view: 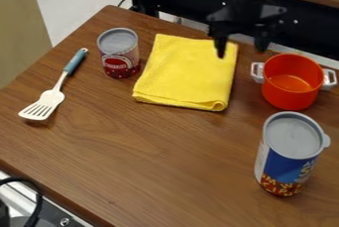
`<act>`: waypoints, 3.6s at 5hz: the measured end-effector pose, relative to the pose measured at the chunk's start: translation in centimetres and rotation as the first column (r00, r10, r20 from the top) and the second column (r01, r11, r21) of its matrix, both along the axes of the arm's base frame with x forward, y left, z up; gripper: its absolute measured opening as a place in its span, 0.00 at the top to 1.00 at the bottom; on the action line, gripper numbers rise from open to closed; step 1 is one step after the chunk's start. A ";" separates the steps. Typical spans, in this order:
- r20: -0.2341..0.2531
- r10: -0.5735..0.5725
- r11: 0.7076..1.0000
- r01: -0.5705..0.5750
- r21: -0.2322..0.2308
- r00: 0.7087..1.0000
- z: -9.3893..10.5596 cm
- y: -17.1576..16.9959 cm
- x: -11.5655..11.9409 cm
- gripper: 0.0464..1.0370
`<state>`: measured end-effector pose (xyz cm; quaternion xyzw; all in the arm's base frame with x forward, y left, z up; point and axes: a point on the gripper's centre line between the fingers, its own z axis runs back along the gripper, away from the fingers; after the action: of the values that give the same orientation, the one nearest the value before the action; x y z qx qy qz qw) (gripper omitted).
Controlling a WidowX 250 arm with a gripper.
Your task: Move the little can under the yellow cloth
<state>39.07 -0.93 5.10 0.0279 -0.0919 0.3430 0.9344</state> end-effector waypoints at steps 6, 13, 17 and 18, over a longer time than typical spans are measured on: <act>0.048 -0.271 0.960 0.266 0.083 0.961 -0.2 17.9 1.8 0.04; -0.047 -0.214 0.974 0.217 0.071 0.976 -3.6 18.7 -1.5 0.04; -0.027 -0.136 0.990 0.137 0.033 0.990 -3.6 17.7 -5.4 0.04; -0.043 -0.140 0.989 0.141 0.037 0.989 -3.3 17.5 -6.8 0.04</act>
<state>32.26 16.58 1.79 0.0470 -0.0816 0.2738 0.9572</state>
